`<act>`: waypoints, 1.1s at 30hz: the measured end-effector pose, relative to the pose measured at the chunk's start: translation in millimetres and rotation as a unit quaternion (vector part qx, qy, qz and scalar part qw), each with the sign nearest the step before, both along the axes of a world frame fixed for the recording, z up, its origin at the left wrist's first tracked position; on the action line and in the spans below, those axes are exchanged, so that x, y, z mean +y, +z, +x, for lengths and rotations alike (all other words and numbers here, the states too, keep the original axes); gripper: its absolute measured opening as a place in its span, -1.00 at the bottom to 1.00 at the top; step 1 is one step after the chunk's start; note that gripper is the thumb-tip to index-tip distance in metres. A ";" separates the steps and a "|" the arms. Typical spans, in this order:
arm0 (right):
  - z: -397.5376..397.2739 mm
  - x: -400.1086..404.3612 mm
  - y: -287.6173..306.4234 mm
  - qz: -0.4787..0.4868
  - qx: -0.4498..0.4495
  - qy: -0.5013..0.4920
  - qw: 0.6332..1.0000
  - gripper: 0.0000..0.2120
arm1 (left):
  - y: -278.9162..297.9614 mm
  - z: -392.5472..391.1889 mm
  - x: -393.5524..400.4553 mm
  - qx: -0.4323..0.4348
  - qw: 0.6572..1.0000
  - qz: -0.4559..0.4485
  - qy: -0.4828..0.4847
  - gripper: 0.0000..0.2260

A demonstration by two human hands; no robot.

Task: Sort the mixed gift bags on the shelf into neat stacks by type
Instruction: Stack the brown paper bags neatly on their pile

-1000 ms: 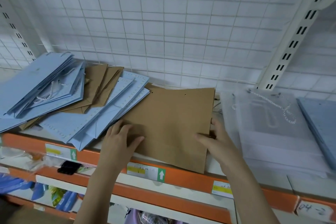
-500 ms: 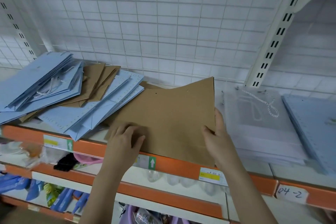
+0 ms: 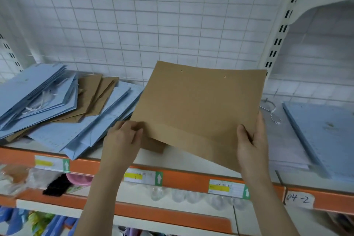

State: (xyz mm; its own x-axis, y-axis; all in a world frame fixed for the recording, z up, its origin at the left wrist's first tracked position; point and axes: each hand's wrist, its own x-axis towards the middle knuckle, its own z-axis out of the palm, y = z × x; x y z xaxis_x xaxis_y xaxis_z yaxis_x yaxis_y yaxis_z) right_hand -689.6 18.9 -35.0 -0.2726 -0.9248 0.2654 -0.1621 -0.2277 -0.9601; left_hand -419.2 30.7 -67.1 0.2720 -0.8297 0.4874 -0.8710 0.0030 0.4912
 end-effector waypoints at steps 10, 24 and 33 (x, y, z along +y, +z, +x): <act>111.2 -21.2 -17.3 -0.033 -0.089 0.027 0.995 -0.47 | 23.1 113.5 3.4 -0.018 0.998 -0.062 0.029 -0.85; 320.6 -18.8 -33.5 -0.056 -0.138 0.041 0.988 -0.53 | 38.1 362.9 3.1 0.034 0.986 0.011 0.161 -0.68; 360.9 -20.9 -29.7 -0.054 -0.142 0.028 0.988 -0.55 | 35.4 434.5 -29.3 0.115 0.931 0.264 0.223 0.14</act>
State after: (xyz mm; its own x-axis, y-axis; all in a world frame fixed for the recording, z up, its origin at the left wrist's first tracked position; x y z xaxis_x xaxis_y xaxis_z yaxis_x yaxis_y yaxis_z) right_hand -328.8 -2.0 -64.6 -0.2994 -0.9109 0.2838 0.1256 -0.3325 -0.9347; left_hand 15.3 1.4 -31.6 0.6943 -0.7162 -0.0710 -0.5990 -0.6297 0.4947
